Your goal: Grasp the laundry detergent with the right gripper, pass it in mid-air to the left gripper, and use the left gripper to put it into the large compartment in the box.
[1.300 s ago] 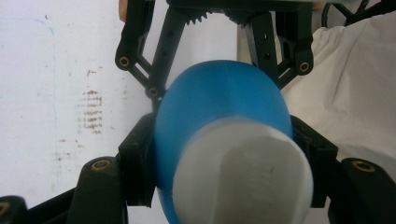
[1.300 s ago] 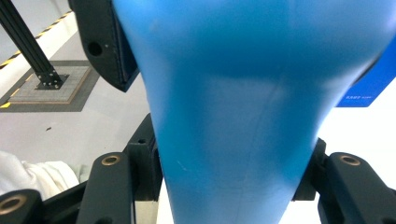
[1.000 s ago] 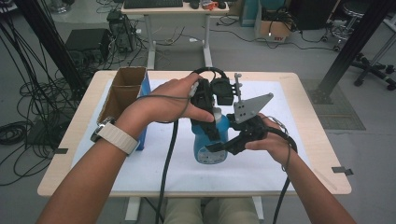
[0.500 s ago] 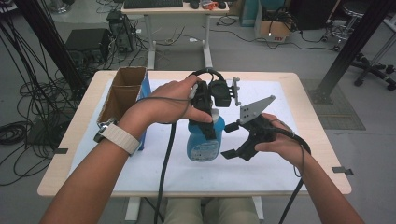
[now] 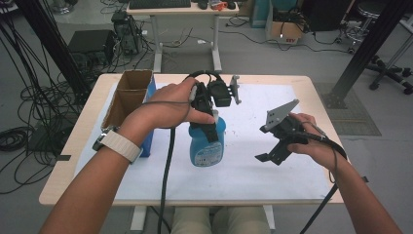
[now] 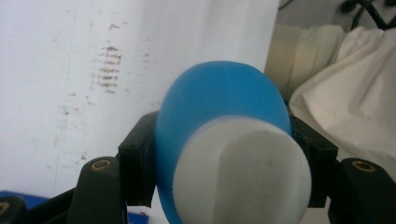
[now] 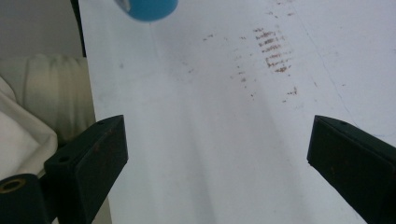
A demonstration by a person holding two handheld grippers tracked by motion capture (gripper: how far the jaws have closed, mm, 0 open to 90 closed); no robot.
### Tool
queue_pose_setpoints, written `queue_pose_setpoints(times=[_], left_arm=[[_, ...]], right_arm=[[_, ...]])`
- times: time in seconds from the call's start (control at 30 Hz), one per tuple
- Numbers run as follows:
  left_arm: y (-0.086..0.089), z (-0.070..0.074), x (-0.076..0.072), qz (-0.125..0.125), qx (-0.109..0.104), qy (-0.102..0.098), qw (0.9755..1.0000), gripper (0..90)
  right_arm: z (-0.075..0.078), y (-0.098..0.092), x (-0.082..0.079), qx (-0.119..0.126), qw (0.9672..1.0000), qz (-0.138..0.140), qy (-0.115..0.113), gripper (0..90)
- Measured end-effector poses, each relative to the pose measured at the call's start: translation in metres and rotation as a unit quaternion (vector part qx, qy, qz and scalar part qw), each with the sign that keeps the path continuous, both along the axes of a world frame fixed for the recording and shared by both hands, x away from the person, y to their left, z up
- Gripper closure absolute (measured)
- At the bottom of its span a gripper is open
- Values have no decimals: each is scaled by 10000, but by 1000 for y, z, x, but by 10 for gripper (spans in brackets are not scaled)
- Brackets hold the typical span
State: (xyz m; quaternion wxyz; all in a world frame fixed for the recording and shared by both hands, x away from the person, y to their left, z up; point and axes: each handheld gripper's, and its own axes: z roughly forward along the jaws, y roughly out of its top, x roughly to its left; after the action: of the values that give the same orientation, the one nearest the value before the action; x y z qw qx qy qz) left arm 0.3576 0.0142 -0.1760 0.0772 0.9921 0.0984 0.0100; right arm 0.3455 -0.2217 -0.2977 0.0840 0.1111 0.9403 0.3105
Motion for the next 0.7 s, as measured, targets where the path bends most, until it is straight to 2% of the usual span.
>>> queue_pose_setpoints(times=[0.07,0.17,0.27,0.33,0.37,0.4,0.43,0.53,0.6,0.63,0.67,0.7], left_arm=[[4,1,3,306,12,15,9995,375],[10,3,7,635,34,27,9980,375],[14,8,8,929,69,-43,9956,375],[17,10,10,1056,93,-71,9943,375],[18,11,11,1065,110,-69,9942,375],[19,13,13,1049,123,-36,9944,375],[21,14,13,1135,135,-41,9934,375],[25,19,15,1333,118,-69,9910,375],[27,23,15,1456,108,-111,9892,375],[28,25,16,1555,120,-123,9877,375],[29,27,17,1664,86,-143,9859,375],[30,30,19,1790,81,-157,9837,375]], right_arm=[[2,-2,0,-65,10000,20,-15,40],[2,-4,1,-180,9998,-43,103,38],[4,-9,0,-414,9976,-370,405,37],[4,-12,2,-431,9969,-466,455,37],[8,-14,3,-652,9955,-476,505,37],[9,-16,3,-669,9950,-535,509,37],[10,-17,4,-720,9945,-596,477,36],[11,-25,6,-993,9924,-692,236,35],[11,-28,6,-1052,9914,-739,253,38],[10,-29,7,-1042,9918,-709,212,37],[8,-31,11,-995,9935,-544,89,37],[9,-33,11,-1014,9931,-580,94,37]])
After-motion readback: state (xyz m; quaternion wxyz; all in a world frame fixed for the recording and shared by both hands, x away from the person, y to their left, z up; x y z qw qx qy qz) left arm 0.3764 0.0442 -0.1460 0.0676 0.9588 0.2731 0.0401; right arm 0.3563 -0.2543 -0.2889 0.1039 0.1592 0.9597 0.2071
